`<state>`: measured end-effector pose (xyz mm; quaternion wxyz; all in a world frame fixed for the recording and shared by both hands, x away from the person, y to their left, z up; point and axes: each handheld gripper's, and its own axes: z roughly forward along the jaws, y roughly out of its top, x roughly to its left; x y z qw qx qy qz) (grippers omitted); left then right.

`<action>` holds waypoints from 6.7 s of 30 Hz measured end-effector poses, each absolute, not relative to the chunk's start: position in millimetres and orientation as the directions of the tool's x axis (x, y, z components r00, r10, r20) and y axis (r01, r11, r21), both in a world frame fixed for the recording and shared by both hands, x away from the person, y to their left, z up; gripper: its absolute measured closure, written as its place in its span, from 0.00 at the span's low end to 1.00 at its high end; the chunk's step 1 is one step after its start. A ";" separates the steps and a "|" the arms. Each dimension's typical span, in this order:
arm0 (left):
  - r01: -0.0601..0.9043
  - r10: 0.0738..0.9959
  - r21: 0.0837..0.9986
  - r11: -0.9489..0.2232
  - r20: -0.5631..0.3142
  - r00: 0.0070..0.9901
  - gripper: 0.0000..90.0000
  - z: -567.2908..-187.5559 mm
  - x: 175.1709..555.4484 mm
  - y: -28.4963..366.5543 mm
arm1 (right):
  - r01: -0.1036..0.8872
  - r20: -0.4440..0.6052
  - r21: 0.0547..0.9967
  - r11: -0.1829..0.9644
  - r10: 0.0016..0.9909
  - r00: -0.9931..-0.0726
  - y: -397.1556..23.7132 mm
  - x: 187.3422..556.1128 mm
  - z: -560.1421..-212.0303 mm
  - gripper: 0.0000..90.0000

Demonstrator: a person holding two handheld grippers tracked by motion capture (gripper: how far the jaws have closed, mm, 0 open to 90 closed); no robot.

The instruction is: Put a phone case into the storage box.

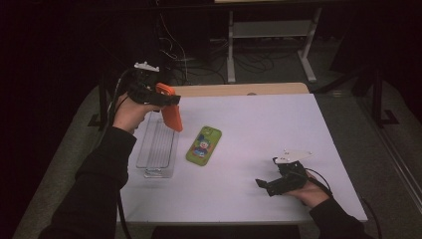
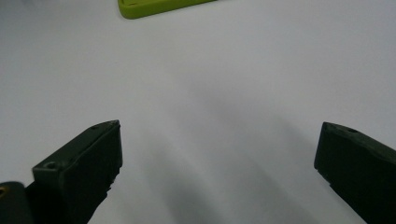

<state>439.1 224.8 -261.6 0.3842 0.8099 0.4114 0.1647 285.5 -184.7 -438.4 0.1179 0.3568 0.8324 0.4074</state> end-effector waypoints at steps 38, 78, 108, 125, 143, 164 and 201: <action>0.705 0.980 0.686 -0.181 0.067 0.186 0.16 -316.3 521.1 223.1 | 0.455 0.075 0.794 0.403 0.678 -0.731 -185.0 282.7 -431.7 0.00; 0.721 0.982 0.667 -0.189 0.114 0.152 0.13 -349.0 531.5 216.1 | 0.452 0.073 0.794 0.406 0.674 -0.735 -185.2 282.5 -432.2 0.00; 0.696 0.972 0.685 -0.213 0.076 0.222 0.00 -336.8 507.4 231.2 | 0.453 0.072 0.791 0.411 0.674 -0.736 -185.2 282.2 -432.6 0.00; 0.610 0.913 0.751 -0.252 -0.023 0.406 0.00 -315.4 447.2 234.8 | 0.472 0.082 0.785 0.401 0.688 -0.721 -187.0 281.3 -433.4 0.00; 0.550 0.802 0.754 -0.359 -0.052 0.595 0.15 -336.3 410.2 190.2 | 0.471 0.083 0.785 0.403 0.684 -0.724 -188.8 278.1 -433.7 0.00; 0.571 0.723 0.657 -0.492 -0.057 0.688 0.83 -370.1 403.6 173.7 | 0.474 0.086 0.785 0.399 0.688 -0.720 -187.8 280.1 -433.9 0.00; 0.758 0.868 0.470 -0.452 0.036 0.495 0.99 -402.4 441.5 137.1 | 0.467 0.088 0.788 0.401 0.677 -0.730 -187.4 280.1 -432.7 0.00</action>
